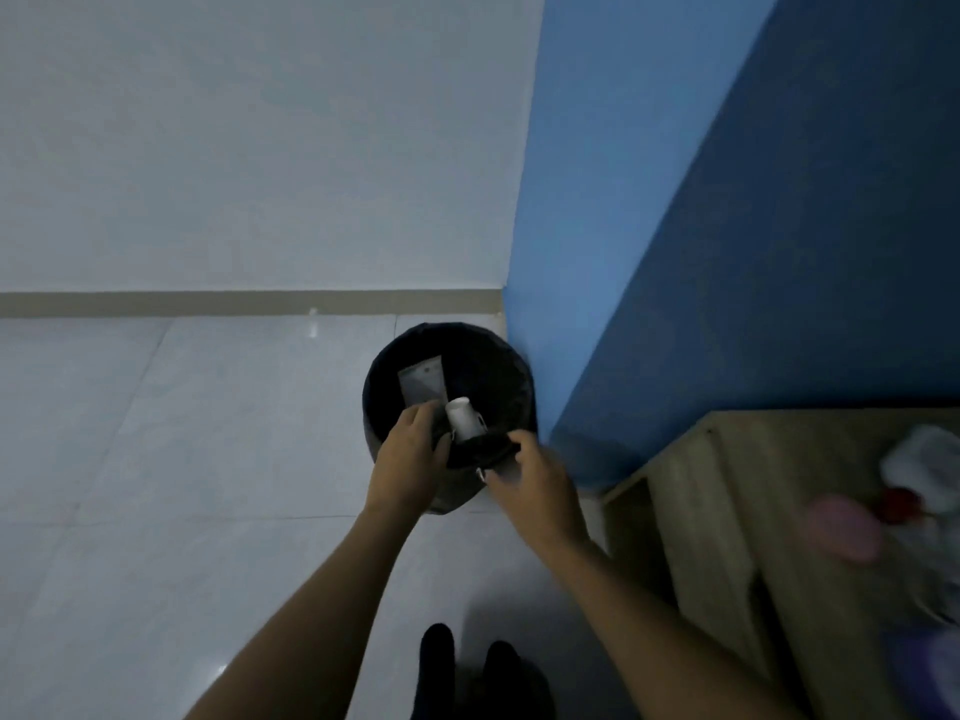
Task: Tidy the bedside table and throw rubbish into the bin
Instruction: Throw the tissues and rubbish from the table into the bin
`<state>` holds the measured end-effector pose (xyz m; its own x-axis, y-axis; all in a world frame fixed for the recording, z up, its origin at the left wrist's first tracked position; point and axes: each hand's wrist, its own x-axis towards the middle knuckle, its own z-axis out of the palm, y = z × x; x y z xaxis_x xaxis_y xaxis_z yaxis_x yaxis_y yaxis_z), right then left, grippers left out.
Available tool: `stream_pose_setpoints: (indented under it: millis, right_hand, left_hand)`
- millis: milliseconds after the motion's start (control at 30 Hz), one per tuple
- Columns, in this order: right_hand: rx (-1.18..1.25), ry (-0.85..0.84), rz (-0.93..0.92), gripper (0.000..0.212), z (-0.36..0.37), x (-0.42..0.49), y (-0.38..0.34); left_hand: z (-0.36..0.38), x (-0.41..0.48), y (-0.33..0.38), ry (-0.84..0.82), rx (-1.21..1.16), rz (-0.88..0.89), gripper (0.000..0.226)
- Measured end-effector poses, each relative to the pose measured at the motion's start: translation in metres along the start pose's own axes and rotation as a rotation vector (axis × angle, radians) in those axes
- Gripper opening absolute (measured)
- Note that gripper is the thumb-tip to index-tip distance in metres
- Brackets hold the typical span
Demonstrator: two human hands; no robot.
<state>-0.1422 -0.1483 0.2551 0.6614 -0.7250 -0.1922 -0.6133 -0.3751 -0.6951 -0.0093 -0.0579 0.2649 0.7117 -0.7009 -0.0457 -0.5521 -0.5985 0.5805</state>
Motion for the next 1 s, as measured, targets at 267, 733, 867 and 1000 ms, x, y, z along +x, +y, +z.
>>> stream_pose_setpoints:
  millis: [267, 733, 867, 1000]
  right_hand:
    - [0.013, 0.257, -0.02, 0.047, -0.108, -0.14, 0.033]
    - [-0.097, 0.732, 0.395, 0.037, -0.307, -0.223, 0.206]
    - [-0.149, 0.773, 0.485, 0.047, -0.313, -0.218, 0.23]
    - [-0.148, 0.738, 0.536, 0.049, -0.308, -0.208, 0.254]
  left_hand:
    - [0.0, -0.095, 0.114, 0.034, -0.03, 0.203, 0.034]
    - [0.13, -0.16, 0.3, -0.221, -0.003, 0.501, 0.049]
    - [0.15, -0.151, 0.312, -0.239, 0.072, 0.556, 0.051]
    - [0.164, -0.132, 0.343, -0.19, 0.074, 0.667, 0.045]
